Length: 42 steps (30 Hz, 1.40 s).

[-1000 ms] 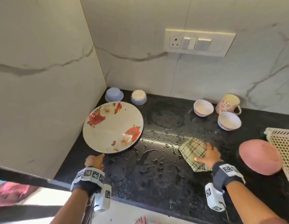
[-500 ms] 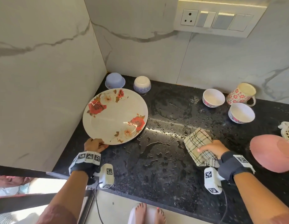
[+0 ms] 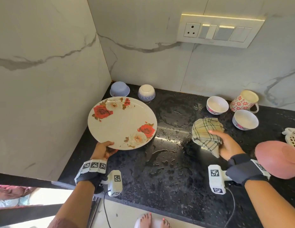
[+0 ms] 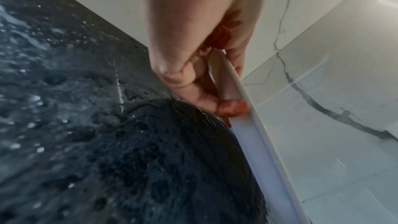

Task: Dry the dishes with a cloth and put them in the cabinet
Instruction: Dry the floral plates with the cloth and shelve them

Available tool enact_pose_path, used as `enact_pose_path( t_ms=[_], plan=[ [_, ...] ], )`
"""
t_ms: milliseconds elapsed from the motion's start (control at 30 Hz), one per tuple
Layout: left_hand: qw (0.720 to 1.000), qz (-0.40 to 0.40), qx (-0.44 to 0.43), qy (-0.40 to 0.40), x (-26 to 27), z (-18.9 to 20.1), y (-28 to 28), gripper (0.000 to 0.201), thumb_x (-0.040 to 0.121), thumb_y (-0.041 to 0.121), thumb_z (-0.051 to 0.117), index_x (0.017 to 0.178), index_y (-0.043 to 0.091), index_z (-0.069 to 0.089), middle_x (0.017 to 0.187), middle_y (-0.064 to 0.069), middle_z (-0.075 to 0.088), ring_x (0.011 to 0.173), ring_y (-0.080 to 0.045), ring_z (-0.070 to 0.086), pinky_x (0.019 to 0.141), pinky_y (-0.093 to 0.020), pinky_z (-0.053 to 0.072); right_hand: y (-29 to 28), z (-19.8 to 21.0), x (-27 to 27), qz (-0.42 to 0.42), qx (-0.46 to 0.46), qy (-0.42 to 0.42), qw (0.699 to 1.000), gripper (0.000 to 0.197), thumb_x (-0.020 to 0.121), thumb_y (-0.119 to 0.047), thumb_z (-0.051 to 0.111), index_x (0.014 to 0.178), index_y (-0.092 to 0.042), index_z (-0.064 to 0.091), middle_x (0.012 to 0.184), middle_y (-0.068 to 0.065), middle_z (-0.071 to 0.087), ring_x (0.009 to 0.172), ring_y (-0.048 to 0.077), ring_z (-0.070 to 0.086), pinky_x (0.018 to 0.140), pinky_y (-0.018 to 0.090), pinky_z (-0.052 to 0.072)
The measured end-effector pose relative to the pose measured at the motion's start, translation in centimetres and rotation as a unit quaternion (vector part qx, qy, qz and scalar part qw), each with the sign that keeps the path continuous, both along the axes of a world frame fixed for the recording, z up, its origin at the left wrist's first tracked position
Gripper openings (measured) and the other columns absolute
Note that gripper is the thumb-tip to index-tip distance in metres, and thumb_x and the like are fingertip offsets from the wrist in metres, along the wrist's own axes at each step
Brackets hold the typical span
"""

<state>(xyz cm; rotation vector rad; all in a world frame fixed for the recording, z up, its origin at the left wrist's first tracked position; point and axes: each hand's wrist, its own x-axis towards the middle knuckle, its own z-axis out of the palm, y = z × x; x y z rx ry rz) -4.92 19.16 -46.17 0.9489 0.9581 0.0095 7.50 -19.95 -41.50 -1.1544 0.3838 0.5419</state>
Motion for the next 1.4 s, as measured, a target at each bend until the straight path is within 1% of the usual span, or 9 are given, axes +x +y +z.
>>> enact_pose_path(
  t_ms=[100, 233, 367, 533, 633, 733, 900, 1200, 1400],
  plan=[
    [0.997, -0.04, -0.002, -0.065, -1.7, 2.2, -1.8, 0.046, 0.084, -0.011, 0.043, 0.127, 0.007, 0.047, 0.106, -0.014, 0.065, 0.09, -0.028, 0.064, 0.062, -0.032, 0.059, 1.6, 2.7, 0.5, 0.036, -0.015, -0.058, 0.998, 0.086, 0.027, -0.02, 0.093, 0.106, -0.01, 0.061, 0.097, 0.008, 0.073, 0.087, 0.022, 0.07, 0.065, 0.03, 0.057],
    [0.983, -0.103, -0.048, -0.145, -3.0, 5.5, -5.2, 0.044, 0.084, -0.015, 0.037, 0.112, 0.015, 0.052, 0.089, -0.009, 0.074, 0.079, -0.025, 0.071, 0.06, -0.038, 0.059, 4.9, 6.3, 1.1, 0.04, -0.16, -0.171, 0.972, 0.046, 0.069, 0.011, 0.066, 0.111, -0.005, 0.053, 0.106, 0.013, 0.064, 0.096, 0.028, 0.062, 0.086, 0.043, 0.051],
    [0.965, -0.173, -0.071, -0.184, -2.6, 8.7, -8.5, 0.048, 0.073, -0.016, 0.047, 0.11, 0.013, 0.053, 0.087, -0.01, 0.073, 0.077, -0.026, 0.071, 0.054, -0.038, 0.057, 7.8, 8.8, 1.9, 0.0, -0.412, -0.342, 0.844, 0.043, 0.076, 0.005, 0.066, 0.116, 0.001, 0.052, 0.107, 0.01, 0.061, 0.097, 0.021, 0.057, 0.076, 0.022, 0.043],
    [0.946, -0.241, -0.074, -0.204, -2.1, 10.7, -12.0, 0.052, 0.055, -0.006, 0.05, 0.105, 0.008, 0.058, 0.087, -0.014, 0.072, 0.076, -0.029, 0.07, 0.052, -0.037, 0.056, 9.2, 8.6, 2.0, 0.121, -0.491, -0.428, 0.749, 0.046, 0.071, -0.022, 0.067, 0.114, -0.01, 0.056, 0.111, 0.012, 0.063, 0.105, 0.031, 0.059, 0.09, 0.041, 0.049],
    [0.942, -0.248, -0.065, -0.216, -1.9, 10.9, -13.3, 0.056, 0.053, -0.007, 0.049, 0.106, 0.01, 0.055, 0.085, -0.011, 0.072, 0.076, -0.027, 0.069, 0.052, -0.036, 0.056, 8.2, 7.6, 1.5, 0.191, -0.619, -0.366, 0.668, 0.074, 0.081, -0.053, 0.057, 0.142, -0.017, 0.034, 0.148, 0.011, 0.028, 0.138, 0.031, 0.022, 0.113, 0.045, 0.022],
    [0.937, -0.269, -0.043, -0.216, -1.8, 11.2, -14.0, 0.055, 0.052, -0.006, 0.05, 0.104, 0.013, 0.054, 0.082, -0.008, 0.072, 0.074, -0.024, 0.069, 0.054, -0.036, 0.057, 7.6, 7.0, 1.0, 0.181, -0.626, -0.321, 0.687, 0.072, 0.092, -0.054, 0.038, 0.149, -0.019, 0.012, 0.157, 0.008, 0.002, 0.144, 0.029, -0.004, 0.117, 0.047, 0.003],
    [0.924, -0.32, -0.003, -0.21, -1.6, 12.0, -14.5, 0.058, 0.051, -0.003, 0.051, 0.108, 0.013, 0.051, 0.083, -0.005, 0.071, 0.071, -0.02, 0.069, 0.054, -0.034, 0.057, 8.5, 7.7, 2.0, 0.161, -0.505, -0.314, 0.787, 0.063, 0.1, -0.038, 0.031, 0.149, -0.016, -0.001, 0.157, 0.009, -0.008, 0.144, 0.025, -0.013, 0.117, 0.043, -0.008],
    [0.91, -0.35, 0.045, -0.217, -0.7, 13.6, -14.2, 0.074, 0.051, -0.003, 0.051, 0.121, 0.018, 0.04, 0.092, -0.008, 0.064, 0.068, -0.017, 0.068, 0.049, -0.031, 0.055, 13.2, 10.6, -0.2, 0.199, -0.346, -0.477, 0.783, 0.057, 0.095, -0.044, 0.036, 0.144, -0.038, 0.006, 0.157, -0.009, -0.001, 0.144, 0.009, -0.006, 0.119, 0.04, -0.006],
    [0.906, -0.351, 0.06, -0.23, -0.3, 14.9, -13.0, 0.084, 0.055, -0.003, 0.05, 0.133, 0.023, 0.031, 0.096, -0.008, 0.063, 0.07, -0.016, 0.069, 0.049, -0.03, 0.053, 14.0, 10.8, -2.4, 0.323, -0.314, -0.525, 0.722, 0.052, 0.096, -0.03, 0.043, 0.134, -0.046, 0.01, 0.145, -0.026, -0.003, 0.137, -0.005, -0.011, 0.113, 0.031, -0.007]
  ],
)
